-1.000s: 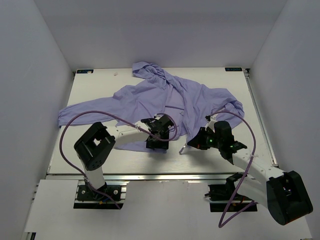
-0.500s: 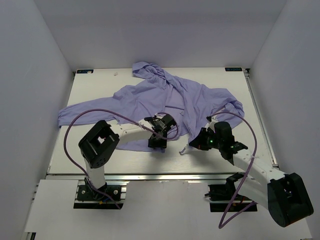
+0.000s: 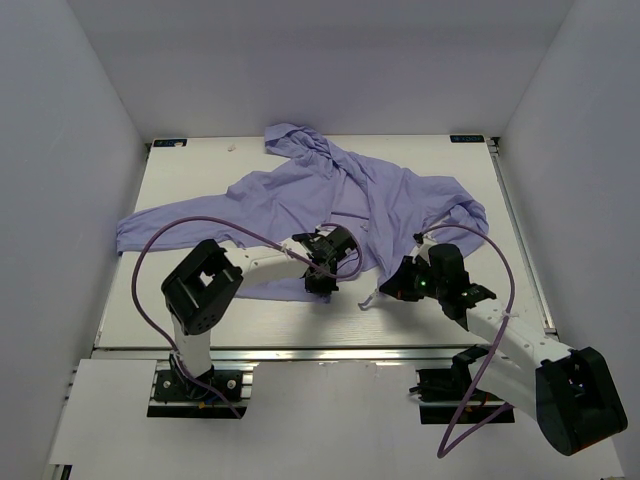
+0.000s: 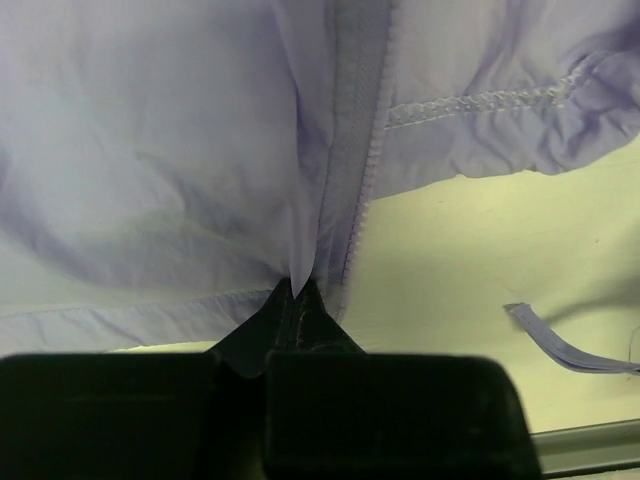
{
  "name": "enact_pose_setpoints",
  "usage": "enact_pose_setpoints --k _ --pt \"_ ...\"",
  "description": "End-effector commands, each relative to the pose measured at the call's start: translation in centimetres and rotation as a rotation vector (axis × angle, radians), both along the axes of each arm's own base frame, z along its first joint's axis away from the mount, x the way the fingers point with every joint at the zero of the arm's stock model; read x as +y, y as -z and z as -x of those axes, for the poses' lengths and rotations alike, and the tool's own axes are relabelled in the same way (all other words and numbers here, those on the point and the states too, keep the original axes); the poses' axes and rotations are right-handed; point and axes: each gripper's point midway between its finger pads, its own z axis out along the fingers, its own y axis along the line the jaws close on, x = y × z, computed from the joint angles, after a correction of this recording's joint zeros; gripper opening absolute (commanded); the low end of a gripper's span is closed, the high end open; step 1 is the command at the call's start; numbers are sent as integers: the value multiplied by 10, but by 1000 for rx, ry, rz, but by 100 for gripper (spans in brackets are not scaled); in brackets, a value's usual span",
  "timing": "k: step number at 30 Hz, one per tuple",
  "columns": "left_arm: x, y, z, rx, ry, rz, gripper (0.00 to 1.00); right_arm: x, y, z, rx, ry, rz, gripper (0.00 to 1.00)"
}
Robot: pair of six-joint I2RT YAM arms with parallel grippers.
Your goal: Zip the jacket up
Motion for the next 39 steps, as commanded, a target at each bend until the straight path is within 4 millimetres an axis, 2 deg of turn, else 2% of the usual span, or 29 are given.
enact_pose_setpoints --k 1,5,8,9,11,12,13,15,16,17,19,20,23,27,33,39 --pt "4 27 12 49 31 -22 0 8 -14 -5 -82 -52 -41 0" --pt "-5 -13 -5 -52 23 30 0 21 -31 -5 -136 -116 -120 0" --pt "-11 -64 -24 -184 13 88 0 34 -53 -7 -225 -191 -186 0" --pt "-12 -94 -30 -250 25 140 0 36 -59 -8 -250 -208 -198 0" --pt "-18 -124 -35 -330 32 226 0 43 -79 -9 -316 -256 -241 0" --pt "-21 -139 -35 -366 60 273 0 45 -86 -9 -329 -262 -261 0" --pt "-19 -168 -33 -423 61 341 0 47 -91 -8 -342 -269 -280 0" --pt "-22 -187 -31 -482 86 422 0 50 -104 -8 -375 -274 -319 0" --pt "-24 -212 -29 -534 96 499 0 53 -113 -7 -412 -299 -345 0" --pt "-24 -218 -27 -553 103 526 0 54 -118 -6 -431 -306 -360 0" --pt "-18 -215 -23 -580 122 530 0 56 -126 -4 -464 -320 -390 0" --pt "-15 -225 -24 -617 121 555 0 57 -136 -4 -505 -330 -410 0" --pt "-11 -215 -22 -625 127 542 0 58 -146 -4 -534 -331 -438 0" --pt "-17 -208 -20 -607 149 558 0 61 -153 -1 -533 -348 -478 0" --pt "-31 -203 -13 -575 195 613 0 64 -147 -2 -569 -408 -444 0" --pt "-28 -198 -12 -574 183 615 0 69 -137 1 -519 -446 -461 0"
